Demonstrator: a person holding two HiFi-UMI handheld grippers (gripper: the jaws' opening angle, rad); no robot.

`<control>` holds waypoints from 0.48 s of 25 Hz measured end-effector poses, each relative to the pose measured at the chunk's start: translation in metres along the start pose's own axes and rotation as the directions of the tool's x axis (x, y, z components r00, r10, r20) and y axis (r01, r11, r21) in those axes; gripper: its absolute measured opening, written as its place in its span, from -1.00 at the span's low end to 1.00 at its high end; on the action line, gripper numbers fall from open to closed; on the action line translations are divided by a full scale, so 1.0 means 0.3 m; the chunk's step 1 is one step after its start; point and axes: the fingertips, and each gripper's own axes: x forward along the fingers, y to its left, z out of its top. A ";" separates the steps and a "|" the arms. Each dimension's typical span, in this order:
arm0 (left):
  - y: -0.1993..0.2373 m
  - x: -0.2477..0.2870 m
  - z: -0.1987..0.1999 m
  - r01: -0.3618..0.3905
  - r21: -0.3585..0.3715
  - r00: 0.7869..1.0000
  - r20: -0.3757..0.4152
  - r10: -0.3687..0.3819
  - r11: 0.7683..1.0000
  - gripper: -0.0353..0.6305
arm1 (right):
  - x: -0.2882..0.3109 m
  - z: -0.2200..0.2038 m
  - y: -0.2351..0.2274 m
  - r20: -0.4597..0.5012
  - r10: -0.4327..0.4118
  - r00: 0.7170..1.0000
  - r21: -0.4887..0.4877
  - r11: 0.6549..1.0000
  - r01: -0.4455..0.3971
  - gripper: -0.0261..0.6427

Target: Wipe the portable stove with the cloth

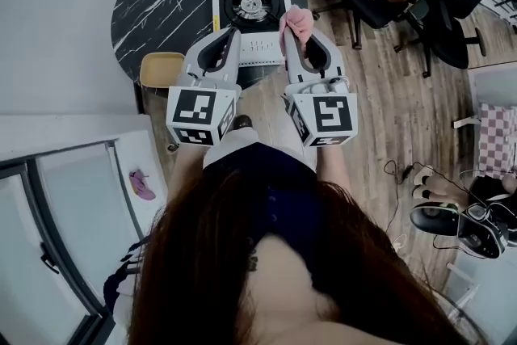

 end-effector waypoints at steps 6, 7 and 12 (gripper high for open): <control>0.075 0.055 0.013 0.044 0.015 0.999 0.011 -0.044 0.999 -0.87 | 0.102 -0.001 -0.017 -0.011 -0.060 0.998 -0.032 0.998 0.060 -0.75; 0.087 0.062 0.013 0.050 0.016 0.999 0.013 -0.050 0.999 -0.87 | 0.117 -0.004 -0.016 -0.017 -0.068 0.998 -0.036 0.997 0.067 -0.74; 0.131 0.082 0.006 0.073 -0.005 0.997 0.020 -0.073 0.997 -0.87 | 0.151 -0.015 0.010 -0.043 -0.075 0.996 -0.036 0.997 0.074 -0.75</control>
